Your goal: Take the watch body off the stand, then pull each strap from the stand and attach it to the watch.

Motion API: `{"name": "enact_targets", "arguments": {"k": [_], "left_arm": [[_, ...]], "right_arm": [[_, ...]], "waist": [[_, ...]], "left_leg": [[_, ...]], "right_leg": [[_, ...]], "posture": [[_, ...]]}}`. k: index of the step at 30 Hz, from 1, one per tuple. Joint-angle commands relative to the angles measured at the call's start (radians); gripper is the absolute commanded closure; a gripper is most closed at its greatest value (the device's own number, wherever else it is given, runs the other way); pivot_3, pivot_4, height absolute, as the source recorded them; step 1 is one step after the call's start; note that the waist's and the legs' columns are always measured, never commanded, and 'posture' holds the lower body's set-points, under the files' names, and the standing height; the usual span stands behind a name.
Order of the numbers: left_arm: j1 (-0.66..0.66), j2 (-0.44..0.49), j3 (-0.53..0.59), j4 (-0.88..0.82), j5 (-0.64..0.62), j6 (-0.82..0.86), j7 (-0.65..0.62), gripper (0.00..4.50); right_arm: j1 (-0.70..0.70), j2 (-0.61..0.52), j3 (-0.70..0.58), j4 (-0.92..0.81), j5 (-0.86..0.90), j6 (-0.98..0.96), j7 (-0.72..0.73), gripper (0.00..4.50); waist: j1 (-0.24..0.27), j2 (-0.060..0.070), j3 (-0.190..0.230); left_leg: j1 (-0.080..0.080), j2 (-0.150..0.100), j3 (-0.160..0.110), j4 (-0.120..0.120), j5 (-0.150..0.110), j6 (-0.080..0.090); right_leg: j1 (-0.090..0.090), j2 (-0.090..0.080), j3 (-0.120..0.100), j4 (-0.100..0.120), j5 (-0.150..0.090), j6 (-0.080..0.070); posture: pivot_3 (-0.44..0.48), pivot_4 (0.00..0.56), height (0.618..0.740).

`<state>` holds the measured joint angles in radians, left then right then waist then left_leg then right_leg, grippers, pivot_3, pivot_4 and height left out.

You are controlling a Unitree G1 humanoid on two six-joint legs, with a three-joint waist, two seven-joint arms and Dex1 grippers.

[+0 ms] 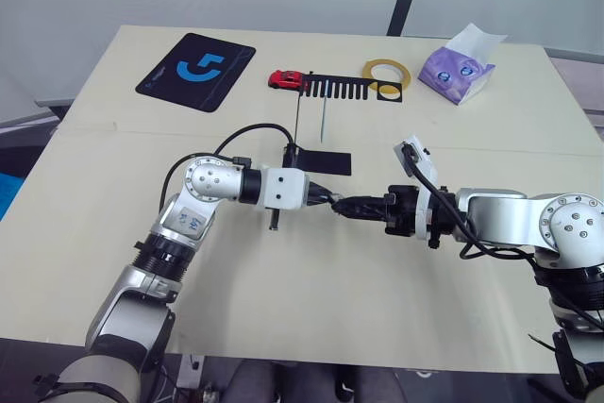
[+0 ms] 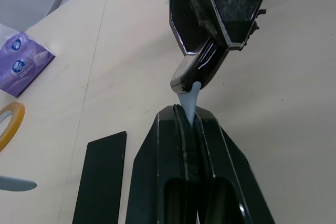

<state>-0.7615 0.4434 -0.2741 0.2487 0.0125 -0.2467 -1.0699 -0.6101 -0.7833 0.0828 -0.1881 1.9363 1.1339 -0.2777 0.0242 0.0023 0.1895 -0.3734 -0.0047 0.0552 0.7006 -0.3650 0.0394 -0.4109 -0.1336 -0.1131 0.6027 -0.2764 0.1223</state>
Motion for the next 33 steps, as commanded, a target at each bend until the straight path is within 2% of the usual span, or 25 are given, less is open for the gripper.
{"name": "enact_targets", "arguments": {"k": [1,2,3,5,7,11,12,14,17,22,25,33], "left_arm": [[-0.013,0.005,0.007,-0.04,-0.022,0.023,-0.009,4.5],[-0.011,0.009,0.012,-0.048,-0.034,0.045,-0.016,4.5],[-0.01,0.011,0.017,-0.055,-0.043,0.061,-0.02,3.77],[0.002,0.029,0.026,-0.08,-0.072,0.077,-0.05,3.1],[0.016,0.056,0.043,-0.117,-0.107,0.113,-0.076,2.19],[0.056,0.151,0.107,-0.235,-0.26,0.301,-0.168,0.27],[0.061,0.164,0.117,-0.257,-0.29,0.345,-0.181,0.05],[0.052,0.194,0.152,-0.302,-0.394,0.483,-0.213,0.05],[0.026,0.219,0.169,-0.334,-0.468,0.603,-0.238,0.05],[0.029,0.227,0.145,-0.357,-0.441,0.566,-0.265,0.05],[0.041,0.219,0.139,-0.365,-0.433,0.553,-0.257,0.05],[0.054,0.215,0.132,-0.394,-0.445,0.572,-0.257,0.05]], "right_arm": [[-0.008,-0.017,-0.02,-0.011,0.005,-0.016,0.015,3.0],[-0.009,-0.019,-0.022,-0.014,-0.007,-0.012,0.023,3.0],[-0.01,-0.019,-0.023,-0.017,-0.016,-0.01,0.028,3.0],[-0.019,-0.032,-0.027,-0.047,-0.093,0.008,0.074,3.0],[-0.023,-0.047,-0.031,-0.085,-0.175,0.021,0.131,3.0],[-0.024,-0.104,-0.028,-0.196,-0.378,0.023,0.319,3.0],[-0.023,-0.116,-0.025,-0.217,-0.427,0.017,0.366,3.0],[-0.02,-0.177,0.014,-0.305,-0.615,-0.057,0.544,3.0],[0.006,-0.237,0.053,-0.389,-0.835,-0.192,0.769,3.0],[0.085,-0.3,0.091,-0.471,-1.127,-0.437,1.037,3.0],[0.128,-0.295,0.09,-0.483,-1.228,-0.525,1.108,3.0],[0.133,-0.253,0.078,-0.458,-1.323,-0.524,1.151,3.0]], "waist": [[0.0,0.0,0.0],[0.0,0.0,0.0],[0.0,0.0,0.0],[0.0,0.0,0.0],[0.0,0.0,0.0],[-0.004,0.0,0.0],[-0.004,0.0,0.0],[-0.002,0.001,0.0],[0.002,0.001,0.0],[0.001,0.0,0.0],[0.001,0.0,0.0],[0.0,0.0,0.0]], "left_leg": [[0.0,0.0,0.0,0.0,0.0,0.0],[0.0,0.0,0.0,0.0,0.0,0.0],[0.0,0.0,0.0,0.0,0.0,0.0],[0.0,0.0,0.0,0.0,0.0,0.0],[0.0,0.0,0.0,0.0,0.0,0.0],[-0.001,0.0,-0.001,0.0,0.0,0.0],[-0.001,0.001,-0.001,0.0,0.0,0.0],[-0.001,0.001,-0.001,0.0,0.0,0.0],[-0.001,0.0,-0.003,0.001,0.0,0.0],[-0.002,-0.002,-0.002,0.0,0.0,0.001],[-0.002,-0.001,-0.002,0.0,0.0,0.0],[-0.001,-0.001,-0.002,0.001,0.0,0.0]], "right_leg": [[0.0,0.0,0.0,0.0,0.0,0.0],[0.0,0.0,0.0,0.0,0.0,0.0],[0.0,0.0,0.0,0.0,0.0,0.0],[0.0,0.0,0.0,0.0,0.0,0.0],[0.0,0.0,0.0,0.0,0.0,0.0],[-0.001,0.001,0.0,-0.001,0.0,0.0],[-0.001,0.001,0.0,-0.001,0.0,0.0],[0.0,0.001,0.0,-0.001,0.0,0.0],[0.0,0.001,0.0,-0.002,0.0,0.0],[0.001,0.001,0.001,-0.004,0.001,0.002],[0.001,0.002,0.001,-0.004,0.001,0.002],[0.001,0.002,0.001,-0.002,0.001,0.002]], "posture": [[0.0,0.15,0.738],[0.0,0.15,0.738],[0.0,0.15,0.738],[0.0,0.15,0.738],[0.0,0.15,0.738],[0.0,0.15,0.738],[0.0,0.15,0.738],[0.0,0.15,0.738],[0.0,0.15,0.738],[0.0,0.15,0.738],[0.0,0.15,0.738],[0.0,0.15,0.738]]}}
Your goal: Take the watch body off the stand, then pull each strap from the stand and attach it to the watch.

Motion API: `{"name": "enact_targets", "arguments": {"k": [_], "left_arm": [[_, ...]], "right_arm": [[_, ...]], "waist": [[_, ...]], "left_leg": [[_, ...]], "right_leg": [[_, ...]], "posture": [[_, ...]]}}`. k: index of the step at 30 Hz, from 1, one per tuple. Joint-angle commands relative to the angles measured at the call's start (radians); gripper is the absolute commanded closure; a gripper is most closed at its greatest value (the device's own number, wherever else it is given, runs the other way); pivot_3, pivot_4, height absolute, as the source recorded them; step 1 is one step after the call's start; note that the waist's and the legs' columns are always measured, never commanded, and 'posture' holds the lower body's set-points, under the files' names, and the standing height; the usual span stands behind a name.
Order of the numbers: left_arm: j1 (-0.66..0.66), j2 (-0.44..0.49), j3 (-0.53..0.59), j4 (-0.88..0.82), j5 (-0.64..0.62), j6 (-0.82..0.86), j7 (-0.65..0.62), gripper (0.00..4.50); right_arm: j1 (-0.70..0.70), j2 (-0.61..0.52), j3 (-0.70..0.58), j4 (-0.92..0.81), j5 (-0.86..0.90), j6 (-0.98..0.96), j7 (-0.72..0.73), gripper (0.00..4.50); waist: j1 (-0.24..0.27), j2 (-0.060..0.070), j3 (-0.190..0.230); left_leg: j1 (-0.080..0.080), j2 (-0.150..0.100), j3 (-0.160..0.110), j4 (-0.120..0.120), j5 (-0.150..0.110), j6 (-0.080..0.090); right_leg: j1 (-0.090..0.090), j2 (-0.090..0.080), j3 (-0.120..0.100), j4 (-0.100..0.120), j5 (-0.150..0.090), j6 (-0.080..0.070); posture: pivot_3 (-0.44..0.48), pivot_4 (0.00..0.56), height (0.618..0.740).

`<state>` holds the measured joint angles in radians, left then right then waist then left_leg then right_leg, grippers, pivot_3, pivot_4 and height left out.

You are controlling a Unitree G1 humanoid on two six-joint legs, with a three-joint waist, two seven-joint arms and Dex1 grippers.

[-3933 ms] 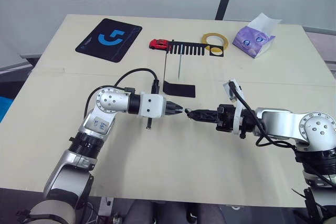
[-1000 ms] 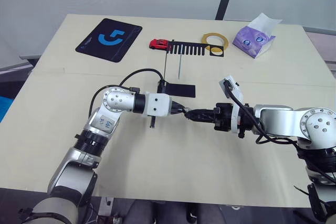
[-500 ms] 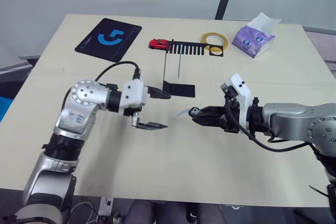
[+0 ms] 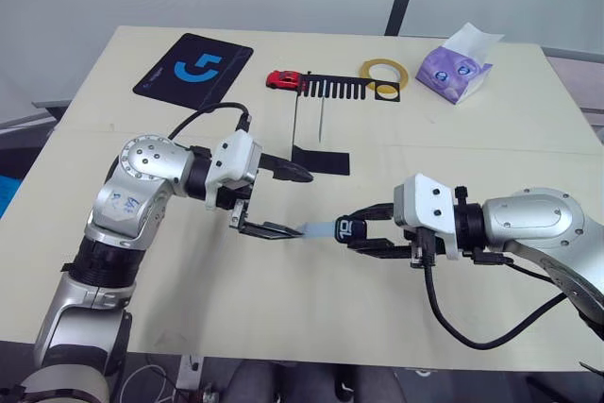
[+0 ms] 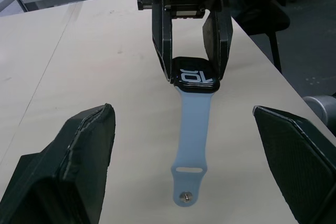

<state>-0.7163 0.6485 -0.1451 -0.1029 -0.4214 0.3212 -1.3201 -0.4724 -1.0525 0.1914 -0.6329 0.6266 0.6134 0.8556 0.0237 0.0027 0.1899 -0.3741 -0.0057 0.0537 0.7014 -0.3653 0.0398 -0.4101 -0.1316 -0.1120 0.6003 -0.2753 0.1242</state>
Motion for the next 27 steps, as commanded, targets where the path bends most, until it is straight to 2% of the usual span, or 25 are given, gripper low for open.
{"name": "enact_targets", "arguments": {"k": [1,6,15,21,27], "left_arm": [[0.012,0.013,0.005,-0.045,-0.011,0.007,-0.007,0.05],[0.079,0.081,0.04,-0.036,-0.001,0.011,-0.023,0.05],[0.275,0.279,0.166,0.023,0.022,-0.023,-0.025,0.05],[0.377,0.296,0.226,-0.035,0.01,-0.02,0.018,0.05],[0.424,0.295,0.224,-0.049,0.04,-0.075,0.033,0.05]], "right_arm": [[-0.007,0.023,-0.033,-0.01,-0.014,0.003,0.019,3.0],[-0.03,0.085,-0.013,0.014,-0.024,0.033,0.018,3.0],[-0.108,0.315,0.161,0.197,-0.178,-0.017,0.032,3.0],[-0.091,0.398,0.275,0.424,-0.361,-0.167,0.081,3.0],[-0.092,0.405,0.28,0.554,-0.447,-0.258,0.141,3.0]], "waist": [[0.0,0.0,0.0],[-0.004,0.0,0.0],[-0.022,0.0,0.0],[-0.022,0.0,0.0],[-0.027,0.0,0.0]], "left_leg": [[0.0,0.0,0.0,0.0,0.0,0.0],[0.0,0.0,0.0,0.0,0.0,0.0],[0.002,0.001,0.002,-0.001,0.0,0.0],[0.002,-0.001,0.001,-0.001,0.0,0.0],[0.003,0.0,0.001,-0.001,0.0,0.0]], "right_leg": [[0.0,0.0,0.0,0.0,0.0,0.0],[0.0,0.0,0.0,0.0,0.0,0.0],[0.0,0.0,0.002,0.001,0.0,-0.001],[0.0,-0.001,0.001,0.002,0.0,0.0],[0.0,0.0,0.001,0.003,0.0,-0.001]], "posture": [[0.0,0.15,0.738],[0.0,0.15,0.738],[0.0,0.15,0.738],[0.0,0.15,0.738],[0.0,0.15,0.738]]}}
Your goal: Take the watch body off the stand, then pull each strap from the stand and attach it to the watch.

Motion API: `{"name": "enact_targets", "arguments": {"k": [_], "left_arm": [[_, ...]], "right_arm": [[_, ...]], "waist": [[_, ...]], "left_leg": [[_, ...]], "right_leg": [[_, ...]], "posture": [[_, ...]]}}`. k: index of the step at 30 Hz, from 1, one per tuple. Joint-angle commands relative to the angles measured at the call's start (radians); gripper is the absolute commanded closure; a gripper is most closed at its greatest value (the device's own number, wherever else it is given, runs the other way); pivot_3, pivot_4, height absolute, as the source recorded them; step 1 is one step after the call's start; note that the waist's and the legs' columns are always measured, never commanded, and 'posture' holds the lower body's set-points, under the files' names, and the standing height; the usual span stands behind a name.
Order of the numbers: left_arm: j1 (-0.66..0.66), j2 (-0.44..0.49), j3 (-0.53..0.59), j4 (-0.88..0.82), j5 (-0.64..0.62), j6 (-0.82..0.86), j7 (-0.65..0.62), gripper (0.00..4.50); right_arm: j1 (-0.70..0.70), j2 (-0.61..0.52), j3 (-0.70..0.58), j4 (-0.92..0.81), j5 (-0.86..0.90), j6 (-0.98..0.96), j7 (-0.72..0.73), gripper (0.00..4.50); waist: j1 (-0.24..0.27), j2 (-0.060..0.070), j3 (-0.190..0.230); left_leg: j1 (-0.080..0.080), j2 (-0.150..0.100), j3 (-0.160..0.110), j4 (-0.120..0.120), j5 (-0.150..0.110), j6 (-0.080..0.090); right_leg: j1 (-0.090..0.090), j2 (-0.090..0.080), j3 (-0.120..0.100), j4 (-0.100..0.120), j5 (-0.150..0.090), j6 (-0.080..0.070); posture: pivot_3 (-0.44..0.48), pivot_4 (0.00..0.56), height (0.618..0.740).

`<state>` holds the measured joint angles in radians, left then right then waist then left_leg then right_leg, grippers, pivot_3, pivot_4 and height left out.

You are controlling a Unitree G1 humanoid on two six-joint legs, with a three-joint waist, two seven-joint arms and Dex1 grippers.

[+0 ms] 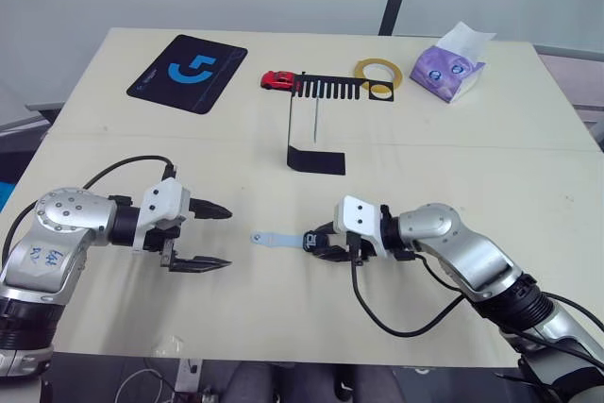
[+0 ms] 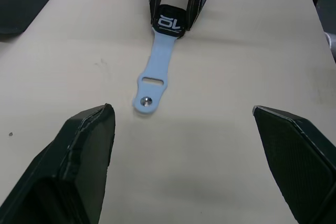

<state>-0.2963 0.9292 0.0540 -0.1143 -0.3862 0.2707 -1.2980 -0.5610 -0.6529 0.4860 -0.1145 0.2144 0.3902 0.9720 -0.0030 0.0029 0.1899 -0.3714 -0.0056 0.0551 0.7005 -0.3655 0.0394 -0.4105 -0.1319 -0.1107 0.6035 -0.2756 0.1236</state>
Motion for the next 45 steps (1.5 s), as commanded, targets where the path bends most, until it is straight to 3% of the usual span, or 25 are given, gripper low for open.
{"name": "enact_targets", "arguments": {"k": [1,5,7,8,11,12,22,26,30,37,40,45], "left_arm": [[0.005,0.012,0.023,-0.039,0.006,-0.027,0.014,0.05],[-0.006,-0.007,0.006,-0.059,0.001,-0.018,0.038,0.05],[-0.008,-0.012,0.002,-0.064,0.001,-0.014,0.044,0.0],[-0.007,-0.013,0.001,-0.064,0.0,-0.013,0.045,0.0],[-0.002,-0.019,0.006,-0.065,-0.008,-0.004,0.055,0.0],[0.002,-0.024,0.012,-0.066,-0.012,0.002,0.065,0.0],[0.164,-0.081,0.207,-0.092,-0.111,0.171,0.268,0.0],[0.217,-0.109,0.321,-0.083,-0.138,0.224,0.365,0.0],[0.261,-0.123,0.386,-0.109,-0.163,0.261,0.412,0.0],[0.214,-0.123,0.319,-0.137,-0.158,0.255,0.414,0.0],[0.145,-0.143,0.266,-0.189,-0.194,0.292,0.428,0.0],[0.013,-0.294,0.149,-0.322,-0.21,0.371,0.614,0.0]], "right_arm": [[-0.007,0.01,-0.019,0.047,-0.039,-0.042,0.031,3.0],[-0.018,0.031,-0.036,0.064,-0.032,-0.036,0.058,3.0],[-0.013,0.035,-0.047,0.054,-0.027,-0.025,0.071,1.94],[-0.008,0.031,-0.054,0.045,-0.028,-0.022,0.075,1.71],[0.032,-0.003,-0.104,-0.013,-0.022,-0.015,0.062,0.14],[0.052,-0.013,-0.133,-0.038,-0.013,-0.007,0.051,0.06],[0.467,-0.092,-0.659,-0.414,0.23,0.186,-0.096,0.06],[0.61,-0.098,-0.868,-0.48,0.287,0.269,-0.156,0.06],[0.663,-0.074,-0.976,-0.502,0.335,0.306,-0.216,0.06],[0.56,-0.077,-0.879,-0.47,0.359,0.315,-0.261,0.06],[0.415,-0.052,-0.756,-0.404,0.321,0.325,-0.307,0.06],[0.175,0.076,-0.541,-0.246,0.227,0.312,-0.397,2.39]], "waist": [[0.0,0.0,0.0],[0.0,0.0,0.0],[-0.001,0.0,0.0],[0.0,0.0,0.0],[0.002,0.0,0.0],[0.003,0.0,0.0],[0.005,0.0,0.0],[0.007,0.0,0.0],[0.006,0.0,0.0],[0.004,0.0,0.0],[0.002,0.0,0.0],[0.002,0.0,0.0]], "left_leg": [[0.0,0.0,0.0,0.0,0.0,0.0],[0.001,0.0,0.001,0.0,0.0,0.0],[0.001,0.0,0.001,0.0,0.0,0.0],[0.001,0.0,0.001,0.0,0.0,0.0],[0.001,0.0,0.0,0.0,0.0,0.0],[0.0,0.0,0.0,0.0,0.0,-0.001],[0.001,0.0,0.0,0.0,0.0,-0.001],[0.002,0.0,0.0,-0.001,-0.001,-0.001],[0.003,0.0,0.001,-0.001,-0.001,-0.001],[0.004,0.0,0.002,-0.001,-0.001,-0.002],[0.004,0.0,0.002,-0.001,-0.001,-0.002],[0.003,0.0,0.003,-0.001,-0.001,-0.002]], "right_leg": [[0.0,0.0,0.0,0.0,0.0,0.0],[0.0,0.0,0.001,0.001,0.0,0.0],[0.0,0.0,0.001,0.001,0.0,0.0],[0.0,0.0,0.001,0.002,0.0,0.0],[0.0,0.0,0.001,0.002,0.0,0.0],[0.0,0.0,0.001,0.001,0.0,0.0],[0.0,-0.001,0.001,0.001,0.0,0.0],[0.001,-0.001,0.003,0.002,0.0,0.0],[0.001,-0.001,0.004,0.002,0.0,0.0],[0.001,-0.001,0.005,0.002,0.0,0.0],[0.0,-0.001,0.005,0.002,0.0,0.0],[0.0,-0.001,0.005,0.003,0.0,0.0]], "posture": [[0.0,0.15,0.738],[0.0,0.15,0.738],[0.0,0.15,0.738],[0.0,0.15,0.738],[0.0,0.15,0.738],[0.0,0.15,0.738],[0.0,0.15,0.738],[0.0,0.15,0.738],[0.0,0.15,0.738],[0.0,0.15,0.738],[0.0,0.15,0.738],[0.0,0.15,0.738]]}}
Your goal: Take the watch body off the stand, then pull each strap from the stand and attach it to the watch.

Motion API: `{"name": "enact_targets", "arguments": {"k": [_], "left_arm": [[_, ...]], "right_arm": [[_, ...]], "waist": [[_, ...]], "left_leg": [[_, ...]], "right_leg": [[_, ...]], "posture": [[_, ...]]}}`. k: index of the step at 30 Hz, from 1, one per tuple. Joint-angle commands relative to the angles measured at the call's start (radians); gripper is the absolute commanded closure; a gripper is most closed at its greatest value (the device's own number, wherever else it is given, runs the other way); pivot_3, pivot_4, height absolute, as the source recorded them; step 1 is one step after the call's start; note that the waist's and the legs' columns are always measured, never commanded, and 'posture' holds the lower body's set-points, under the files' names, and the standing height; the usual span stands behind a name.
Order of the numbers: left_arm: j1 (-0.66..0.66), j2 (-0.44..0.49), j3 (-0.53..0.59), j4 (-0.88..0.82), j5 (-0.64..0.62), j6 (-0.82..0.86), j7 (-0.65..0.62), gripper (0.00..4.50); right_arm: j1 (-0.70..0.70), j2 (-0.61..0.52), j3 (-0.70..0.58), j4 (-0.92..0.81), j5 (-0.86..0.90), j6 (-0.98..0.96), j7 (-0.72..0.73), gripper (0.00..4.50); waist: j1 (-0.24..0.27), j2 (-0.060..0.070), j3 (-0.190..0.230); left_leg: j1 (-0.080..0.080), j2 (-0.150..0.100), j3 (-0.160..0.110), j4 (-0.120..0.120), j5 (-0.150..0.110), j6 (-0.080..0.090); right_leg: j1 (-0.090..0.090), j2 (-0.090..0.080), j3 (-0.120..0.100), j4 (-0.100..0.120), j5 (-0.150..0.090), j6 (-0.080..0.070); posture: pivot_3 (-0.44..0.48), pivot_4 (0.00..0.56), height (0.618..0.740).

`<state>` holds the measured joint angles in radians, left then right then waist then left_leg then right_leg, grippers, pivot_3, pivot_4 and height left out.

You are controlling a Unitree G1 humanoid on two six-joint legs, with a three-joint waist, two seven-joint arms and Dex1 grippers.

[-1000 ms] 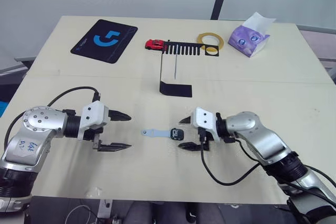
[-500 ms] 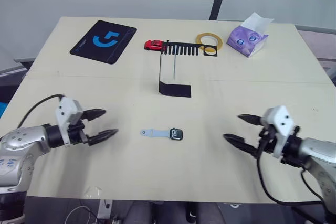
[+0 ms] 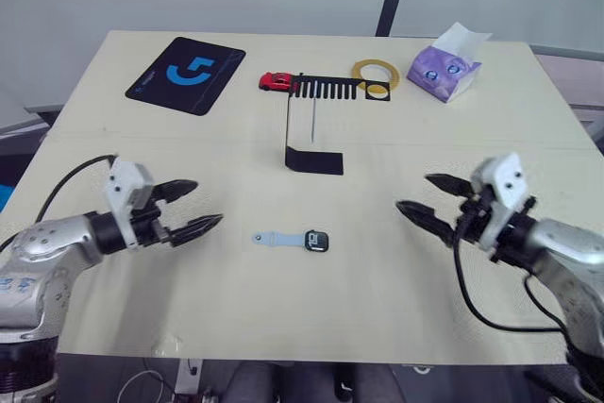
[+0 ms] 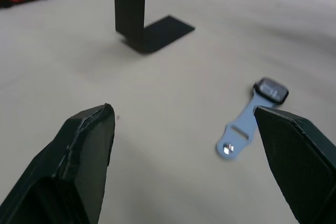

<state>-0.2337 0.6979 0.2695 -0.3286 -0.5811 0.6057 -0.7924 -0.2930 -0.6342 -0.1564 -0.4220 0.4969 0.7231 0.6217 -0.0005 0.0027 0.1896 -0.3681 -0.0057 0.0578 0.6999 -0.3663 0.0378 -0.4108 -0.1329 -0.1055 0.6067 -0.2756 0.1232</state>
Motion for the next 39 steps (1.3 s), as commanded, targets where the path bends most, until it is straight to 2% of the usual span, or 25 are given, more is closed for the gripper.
{"name": "enact_targets", "arguments": {"k": [1,2,4,5,9,16,29,39], "left_arm": [[-0.064,-0.089,-0.088,-0.131,-0.003,0.047,0.146,0.0],[-0.08,-0.127,-0.106,-0.152,0.008,0.063,0.2,0.0],[-0.106,-0.199,-0.127,-0.179,0.025,0.101,0.313,0.0],[-0.115,-0.231,-0.144,-0.198,0.041,0.126,0.371,0.0],[-0.111,-0.293,-0.212,-0.265,0.09,0.174,0.484,0.0],[-0.112,-0.328,-0.29,-0.292,0.153,0.185,0.553,0.0],[-0.123,-0.35,-0.325,-0.246,0.216,0.129,0.556,0.0],[-0.214,-0.475,-0.415,-0.129,0.336,0.068,0.622,0.0]], "right_arm": [[-0.128,0.081,0.136,0.096,-0.082,-0.036,-0.055,3.0],[-0.164,0.107,0.17,0.138,-0.113,-0.055,-0.066,3.37],[-0.214,0.147,0.211,0.211,-0.161,-0.099,-0.084,4.43],[-0.241,0.17,0.227,0.256,-0.184,-0.122,-0.094,4.47],[-0.342,0.258,0.279,0.459,-0.263,-0.216,-0.124,4.47],[-0.46,0.325,0.291,0.709,-0.343,-0.318,-0.128,4.47],[-0.489,0.362,0.289,0.786,-0.364,-0.352,-0.11,4.47],[-0.52,0.4,0.293,0.92,-0.401,-0.307,-0.142,4.47]], "waist": [[-0.001,0.0,0.0],[-0.001,0.0,0.0],[-0.001,0.0,0.0],[-0.001,0.0,0.0],[-0.003,0.0,0.0],[-0.004,0.0,0.0],[-0.006,0.0,0.0],[-0.004,0.0,0.0]], "left_leg": [[0.0,0.0,0.001,0.0,0.0,0.0],[0.0,0.0,0.001,0.0,0.0,0.0],[0.0,-0.001,0.001,0.0,0.0,0.0],[-0.001,-0.001,0.001,0.001,0.0,0.0],[0.0,-0.001,0.001,0.001,0.0,0.0],[-0.001,0.0,0.001,0.001,0.0,0.0],[-0.001,0.0,0.001,0.001,0.0,0.0],[-0.001,0.0,0.001,0.001,0.001,0.0]], "right_leg": [[0.0,0.0,0.0,0.0,0.0,0.0],[-0.001,0.0,0.0,0.001,0.0,0.0],[-0.001,0.0,0.0,0.002,0.0,0.0],[-0.001,0.001,0.0,0.002,0.0,0.0],[-0.001,0.001,0.0,0.002,0.0,0.0],[-0.002,0.001,0.001,0.002,0.0,0.0],[-0.002,0.002,0.0,0.002,0.0,0.0],[-0.001,0.002,0.0,0.002,0.0,0.0]], "posture": [[0.0,0.15,0.738],[0.0,0.15,0.738],[0.0,0.15,0.738],[0.0,0.15,0.738],[0.0,0.15,0.738],[0.0,0.15,0.738],[0.0,0.15,0.738],[0.0,0.15,0.738]]}}
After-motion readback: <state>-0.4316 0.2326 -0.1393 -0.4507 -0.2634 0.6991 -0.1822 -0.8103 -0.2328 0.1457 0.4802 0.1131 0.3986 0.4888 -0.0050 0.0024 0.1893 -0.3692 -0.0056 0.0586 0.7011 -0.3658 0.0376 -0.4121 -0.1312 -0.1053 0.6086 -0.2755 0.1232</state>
